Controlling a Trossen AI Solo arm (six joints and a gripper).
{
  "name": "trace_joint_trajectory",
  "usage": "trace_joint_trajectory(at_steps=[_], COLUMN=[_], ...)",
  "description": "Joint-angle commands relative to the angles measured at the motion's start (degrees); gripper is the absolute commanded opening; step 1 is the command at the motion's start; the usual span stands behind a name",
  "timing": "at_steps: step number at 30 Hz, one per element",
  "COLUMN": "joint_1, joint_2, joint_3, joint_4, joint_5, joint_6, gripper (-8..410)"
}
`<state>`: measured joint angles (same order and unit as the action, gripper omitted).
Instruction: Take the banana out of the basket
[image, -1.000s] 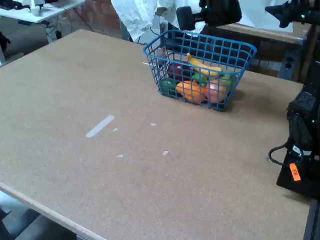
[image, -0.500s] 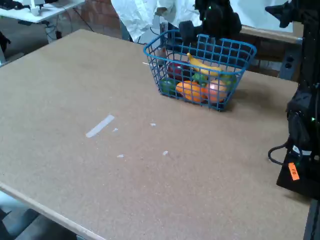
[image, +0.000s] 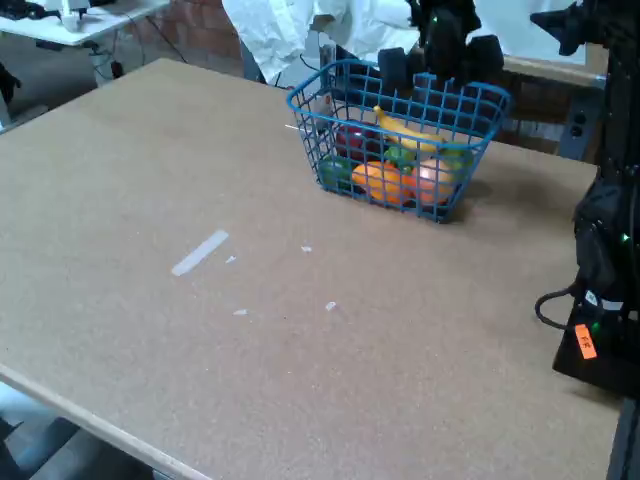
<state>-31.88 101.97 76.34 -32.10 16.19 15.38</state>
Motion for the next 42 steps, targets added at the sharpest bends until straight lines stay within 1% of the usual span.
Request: trace_joint_trajectory(at_steps=[1, 8, 15, 29, 35, 40, 42], joint_1=[0.0, 0.0, -0.1, -0.1, -0.3, -0.3, -0.3], joint_2=[1.8, 5.0, 7.1, 9.9, 10.9, 10.9, 10.9], joint_3=[0.0, 0.0, 0.0, 0.0, 0.0, 0.0, 0.0], joint_4=[-0.7, -0.9, -1.5, -1.9, -1.9, -1.5, -1.5], joint_5=[0.3, -0.1, 0.9, 1.0, 3.5, 3.3, 3.3], joint_6=[1.4, 2.5, 2.5, 2.4, 2.4, 2.1, 0.8], gripper=[361, 361, 361, 361, 361, 361, 361])
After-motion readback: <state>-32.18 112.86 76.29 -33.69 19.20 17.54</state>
